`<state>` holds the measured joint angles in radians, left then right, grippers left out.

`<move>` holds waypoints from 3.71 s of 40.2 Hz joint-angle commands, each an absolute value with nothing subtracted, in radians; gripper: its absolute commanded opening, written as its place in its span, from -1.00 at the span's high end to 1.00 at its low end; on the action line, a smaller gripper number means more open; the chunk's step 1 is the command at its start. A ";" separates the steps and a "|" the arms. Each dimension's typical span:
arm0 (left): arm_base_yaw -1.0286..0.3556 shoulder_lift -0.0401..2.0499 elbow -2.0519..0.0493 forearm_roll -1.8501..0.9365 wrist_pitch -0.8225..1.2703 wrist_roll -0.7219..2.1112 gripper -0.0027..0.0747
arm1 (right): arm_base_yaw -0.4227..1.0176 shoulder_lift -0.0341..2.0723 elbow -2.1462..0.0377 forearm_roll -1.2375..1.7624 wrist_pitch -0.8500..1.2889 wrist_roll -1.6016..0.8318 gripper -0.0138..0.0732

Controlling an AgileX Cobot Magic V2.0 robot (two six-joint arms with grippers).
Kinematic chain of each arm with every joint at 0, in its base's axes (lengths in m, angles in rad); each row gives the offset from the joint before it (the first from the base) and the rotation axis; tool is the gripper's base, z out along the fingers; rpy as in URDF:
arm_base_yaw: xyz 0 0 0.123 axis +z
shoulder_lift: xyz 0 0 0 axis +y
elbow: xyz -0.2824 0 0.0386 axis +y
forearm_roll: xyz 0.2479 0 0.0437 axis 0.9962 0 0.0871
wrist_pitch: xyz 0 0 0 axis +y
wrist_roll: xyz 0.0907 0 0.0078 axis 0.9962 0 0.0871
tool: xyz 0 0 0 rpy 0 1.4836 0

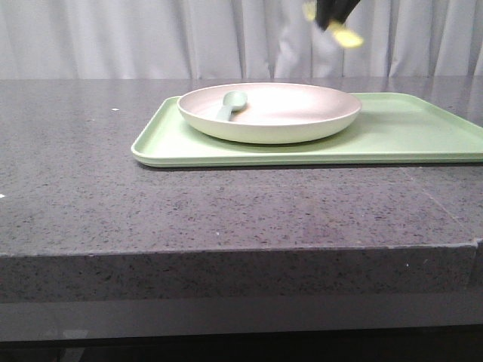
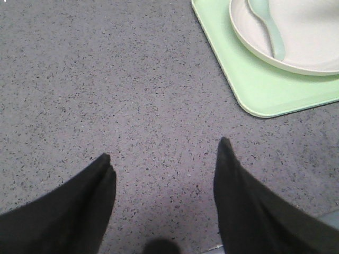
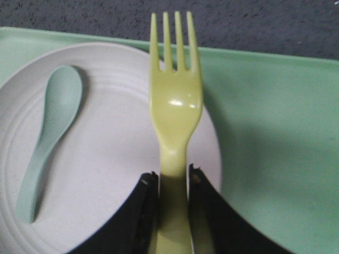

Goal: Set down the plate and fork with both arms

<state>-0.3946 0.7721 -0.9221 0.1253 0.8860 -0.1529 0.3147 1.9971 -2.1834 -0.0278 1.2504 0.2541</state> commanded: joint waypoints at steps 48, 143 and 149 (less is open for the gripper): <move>-0.401 0.768 -0.948 0.094 0.819 -0.156 -0.10 | 0.114 1.882 -1.745 0.009 1.082 0.161 0.48; -0.401 0.872 -0.948 0.094 0.821 -0.156 -0.08 | 0.114 0.672 -0.862 0.020 0.887 0.010 -0.25; -0.401 0.872 -0.948 0.094 0.821 -0.156 0.27 | 0.114 0.672 -0.861 0.020 0.872 0.010 0.14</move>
<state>-0.3946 0.8750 -0.9221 0.0976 0.8860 -0.1529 0.1190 0.6739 -0.8389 0.0181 0.9506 0.0181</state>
